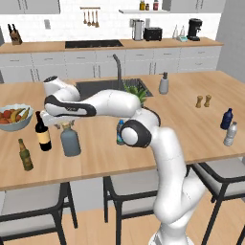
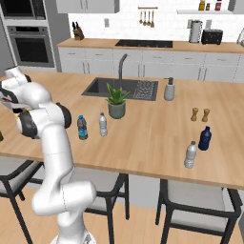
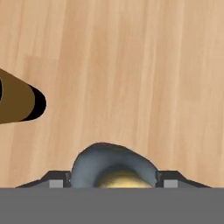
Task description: Move the plastic bottles in the middle to the plastics group, and the glass bottles in the middle to the glass group.
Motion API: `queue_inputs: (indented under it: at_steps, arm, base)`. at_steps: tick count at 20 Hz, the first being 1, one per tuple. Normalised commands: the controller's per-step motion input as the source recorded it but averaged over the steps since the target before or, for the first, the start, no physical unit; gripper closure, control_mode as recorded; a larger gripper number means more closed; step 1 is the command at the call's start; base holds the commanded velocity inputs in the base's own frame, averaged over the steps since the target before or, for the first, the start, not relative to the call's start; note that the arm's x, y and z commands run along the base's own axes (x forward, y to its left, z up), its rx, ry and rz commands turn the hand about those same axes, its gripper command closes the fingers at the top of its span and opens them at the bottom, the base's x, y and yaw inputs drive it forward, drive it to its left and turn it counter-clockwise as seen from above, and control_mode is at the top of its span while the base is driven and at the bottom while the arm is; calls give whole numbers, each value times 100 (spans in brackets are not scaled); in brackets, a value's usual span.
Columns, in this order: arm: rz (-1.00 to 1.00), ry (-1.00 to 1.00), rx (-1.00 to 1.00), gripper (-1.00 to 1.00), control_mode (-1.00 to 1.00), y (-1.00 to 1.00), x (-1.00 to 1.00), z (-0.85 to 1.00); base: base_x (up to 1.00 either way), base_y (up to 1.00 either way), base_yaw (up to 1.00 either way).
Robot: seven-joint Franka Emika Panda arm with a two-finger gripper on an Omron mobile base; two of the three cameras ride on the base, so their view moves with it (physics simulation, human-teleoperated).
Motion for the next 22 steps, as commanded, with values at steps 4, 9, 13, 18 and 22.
queue_inputs:
  at_steps: [4, 9, 13, 18, 22]
  arm:
    - [0, -14, 3, -100, -100, -37, -30, -3]
    - [0, -22, 11, -100, -100, -14, -14, 7]
    - [0, -17, 16, -100, -100, -13, -3, 35]
    - [0, -5, 14, -100, -100, -38, -20, 38]
    - [0, -2, 8, -100, -100, -73, -29, 23]
  base:
    - [0, 0, 0]
    - [0, 0, 0]
    - [0, 0, 0]
    - [0, 0, 0]
    - [0, 0, 0]
